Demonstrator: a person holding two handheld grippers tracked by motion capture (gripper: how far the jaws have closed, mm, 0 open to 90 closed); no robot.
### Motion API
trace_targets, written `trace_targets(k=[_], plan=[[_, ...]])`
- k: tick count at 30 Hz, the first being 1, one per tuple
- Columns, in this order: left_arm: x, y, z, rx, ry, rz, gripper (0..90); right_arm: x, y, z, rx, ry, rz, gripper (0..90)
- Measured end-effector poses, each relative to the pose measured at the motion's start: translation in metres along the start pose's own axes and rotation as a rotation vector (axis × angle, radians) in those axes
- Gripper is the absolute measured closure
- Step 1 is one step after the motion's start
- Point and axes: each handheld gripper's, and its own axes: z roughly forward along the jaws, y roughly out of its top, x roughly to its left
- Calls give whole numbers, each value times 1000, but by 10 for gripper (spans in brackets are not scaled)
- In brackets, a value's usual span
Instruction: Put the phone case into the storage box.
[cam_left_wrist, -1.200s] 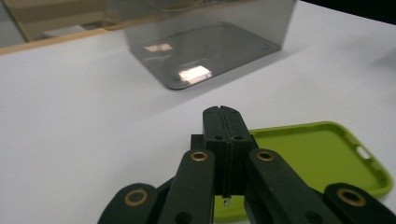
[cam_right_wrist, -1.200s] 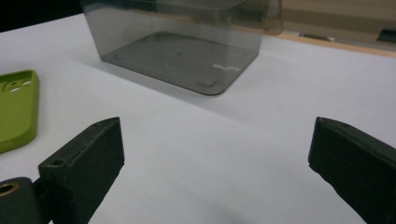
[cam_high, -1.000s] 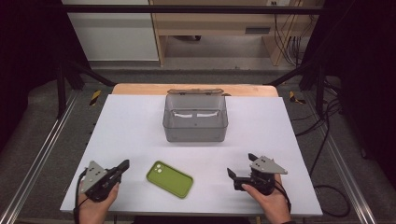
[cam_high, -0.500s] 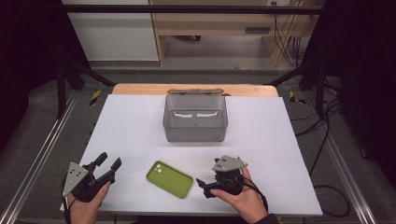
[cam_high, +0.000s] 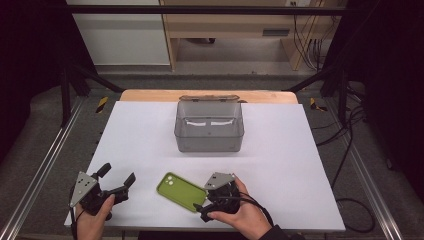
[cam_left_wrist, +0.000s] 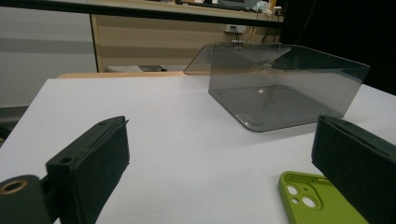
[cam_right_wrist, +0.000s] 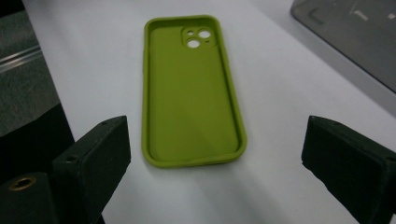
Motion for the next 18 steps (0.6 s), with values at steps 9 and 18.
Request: trace_targets(k=[9,18], plan=[[0,-1,2,10,-12,-1,33,13,4,8,62,38,-40,208],[-2,-1,2,15,-23,6,33,21,4,16,87,120,-41,531]])
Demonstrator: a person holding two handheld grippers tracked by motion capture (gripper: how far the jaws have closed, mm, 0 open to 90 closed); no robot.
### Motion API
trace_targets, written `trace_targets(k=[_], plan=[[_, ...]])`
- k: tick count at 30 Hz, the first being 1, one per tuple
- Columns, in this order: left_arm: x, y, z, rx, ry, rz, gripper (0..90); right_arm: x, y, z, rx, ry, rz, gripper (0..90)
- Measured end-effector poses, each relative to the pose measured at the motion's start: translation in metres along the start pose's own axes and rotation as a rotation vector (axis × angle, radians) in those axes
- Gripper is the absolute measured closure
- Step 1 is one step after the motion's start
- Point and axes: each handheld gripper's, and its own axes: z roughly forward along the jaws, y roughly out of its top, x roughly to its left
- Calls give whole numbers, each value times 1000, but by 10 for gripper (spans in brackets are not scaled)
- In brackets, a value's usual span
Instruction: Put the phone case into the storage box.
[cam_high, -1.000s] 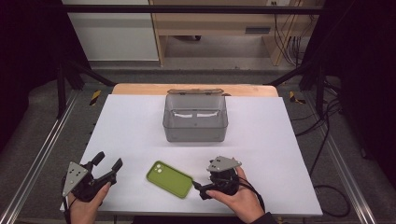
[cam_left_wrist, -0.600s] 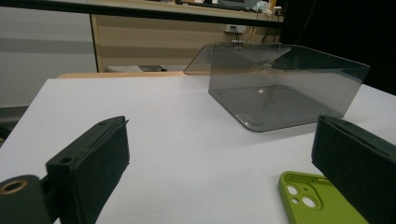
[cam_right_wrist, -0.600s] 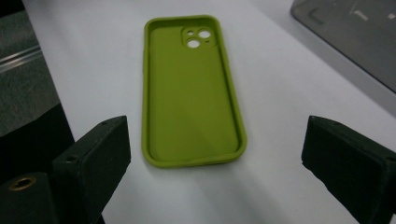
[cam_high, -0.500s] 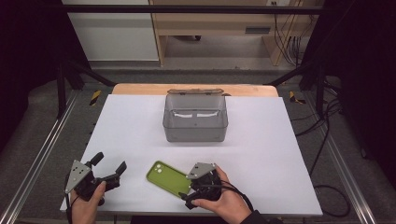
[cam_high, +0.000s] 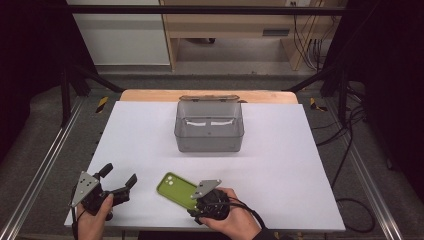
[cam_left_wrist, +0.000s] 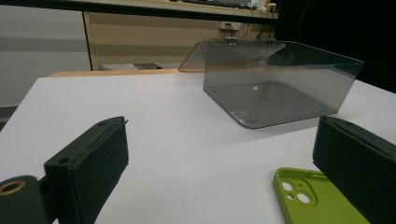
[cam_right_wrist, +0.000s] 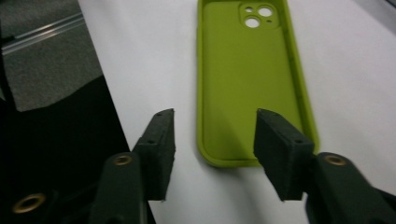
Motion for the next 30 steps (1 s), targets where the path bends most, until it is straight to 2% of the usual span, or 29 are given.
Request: trace_targets(k=[4,7,13,18,19,22,25,30], plan=[[-1,0,0,1,-4,4,33,3,0,10,9,30,12,638],[-1,0,0,1,-8,5,33,4,0,15,10,35,25,693],[-2,0,1,8,-14,8,35,7,-1,21,15,24,-5,793],[-2,0,1,10,-18,13,35,8,-2,23,21,11,-14,812],[-3,0,2,11,-18,13,34,8,-3,23,21,2,-37,816],[-3,-1,2,14,-20,20,35,12,-3,24,19,-22,-62,828],[-4,-1,3,19,-18,24,35,14,-4,24,14,-50,-68,864],[-4,-1,3,18,-19,22,35,14,-5,24,9,-52,-54,868]])
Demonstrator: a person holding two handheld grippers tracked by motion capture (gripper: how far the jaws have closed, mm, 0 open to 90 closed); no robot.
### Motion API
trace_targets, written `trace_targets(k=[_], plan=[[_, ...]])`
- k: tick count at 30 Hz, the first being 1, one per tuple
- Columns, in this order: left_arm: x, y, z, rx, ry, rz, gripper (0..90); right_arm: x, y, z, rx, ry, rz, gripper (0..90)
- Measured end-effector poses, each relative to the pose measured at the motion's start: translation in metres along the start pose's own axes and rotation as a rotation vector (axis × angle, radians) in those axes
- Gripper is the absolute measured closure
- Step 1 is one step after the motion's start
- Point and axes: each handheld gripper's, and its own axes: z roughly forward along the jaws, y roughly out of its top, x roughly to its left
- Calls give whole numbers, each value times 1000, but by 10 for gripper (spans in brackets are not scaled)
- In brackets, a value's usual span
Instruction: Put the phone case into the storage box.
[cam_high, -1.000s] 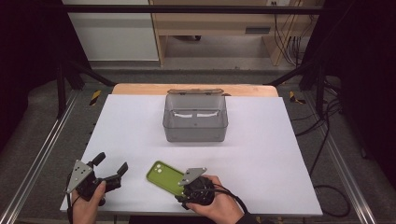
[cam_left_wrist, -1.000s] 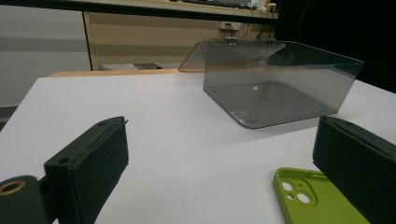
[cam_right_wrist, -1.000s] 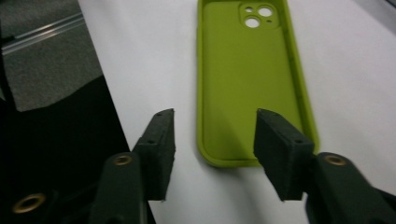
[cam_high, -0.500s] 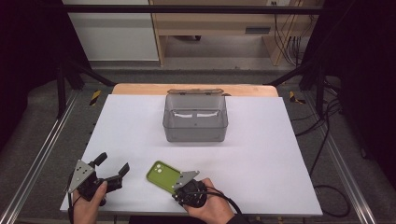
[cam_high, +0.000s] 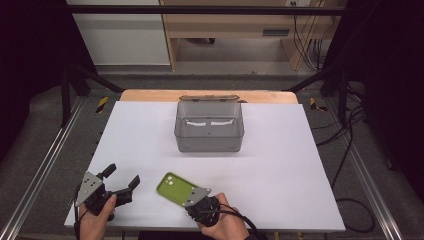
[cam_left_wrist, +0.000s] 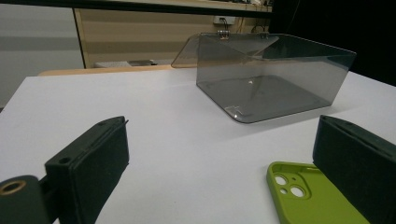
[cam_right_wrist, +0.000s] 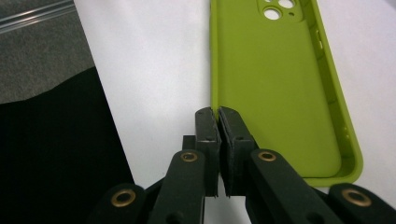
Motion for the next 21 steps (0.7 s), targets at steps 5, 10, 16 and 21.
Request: trace_targets(k=[5,10,16,21], plan=[[1,0,0,-1,0,-7,35,1,1,0,4,-5,1,868],[1,0,0,1,0,-8,35,2,1,0,5,-14,-6,875],[2,-1,0,3,21,-10,38,-1,0,0,-7,10,20,880],[5,-1,-1,-3,35,-36,39,-1,-3,-5,-72,44,63,880]])
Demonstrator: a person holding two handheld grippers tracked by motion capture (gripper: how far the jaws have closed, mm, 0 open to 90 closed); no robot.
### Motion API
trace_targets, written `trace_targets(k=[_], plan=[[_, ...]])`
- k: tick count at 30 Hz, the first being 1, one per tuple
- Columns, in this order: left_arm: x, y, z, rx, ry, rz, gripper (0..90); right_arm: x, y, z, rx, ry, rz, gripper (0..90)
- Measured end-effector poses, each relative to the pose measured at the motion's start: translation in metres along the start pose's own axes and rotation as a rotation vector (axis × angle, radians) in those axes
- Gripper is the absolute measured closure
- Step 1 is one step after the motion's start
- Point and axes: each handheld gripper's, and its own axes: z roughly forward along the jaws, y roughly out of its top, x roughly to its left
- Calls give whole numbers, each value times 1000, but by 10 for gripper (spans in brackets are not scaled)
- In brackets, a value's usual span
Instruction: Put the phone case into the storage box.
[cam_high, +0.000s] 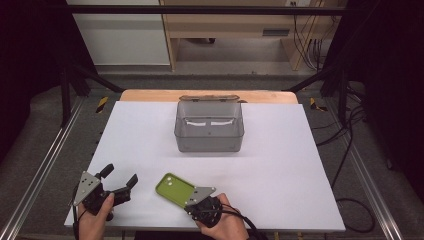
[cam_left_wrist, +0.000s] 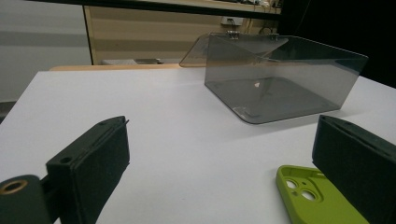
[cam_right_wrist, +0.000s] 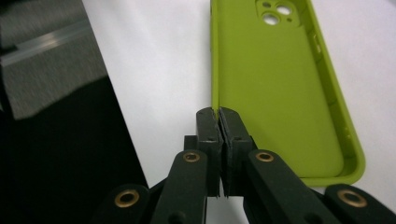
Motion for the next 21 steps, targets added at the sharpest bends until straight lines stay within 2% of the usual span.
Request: trace_targets(k=[3,5,6,8,12,14,17,21], plan=[[0,1,-1,-6,5,-4,43,-2,0,-4,-43,-8,23,880],[0,1,-2,-9,8,-4,43,-4,1,-7,-105,5,48,880],[-1,2,-3,-20,9,-18,41,-6,3,-9,-151,-2,81,880],[-1,2,-3,-23,8,-21,37,-6,3,-10,-166,-4,92,880],[-3,2,-3,-28,-6,-35,25,-7,5,-12,-250,-26,148,880],[-4,2,-2,-23,-18,-37,25,-8,6,-11,-275,-34,163,880],[-6,3,-1,-32,-33,-74,22,-12,6,-10,-323,-33,230,880],[-11,4,-3,-45,-38,-118,20,-12,8,-13,-398,-40,289,880]])
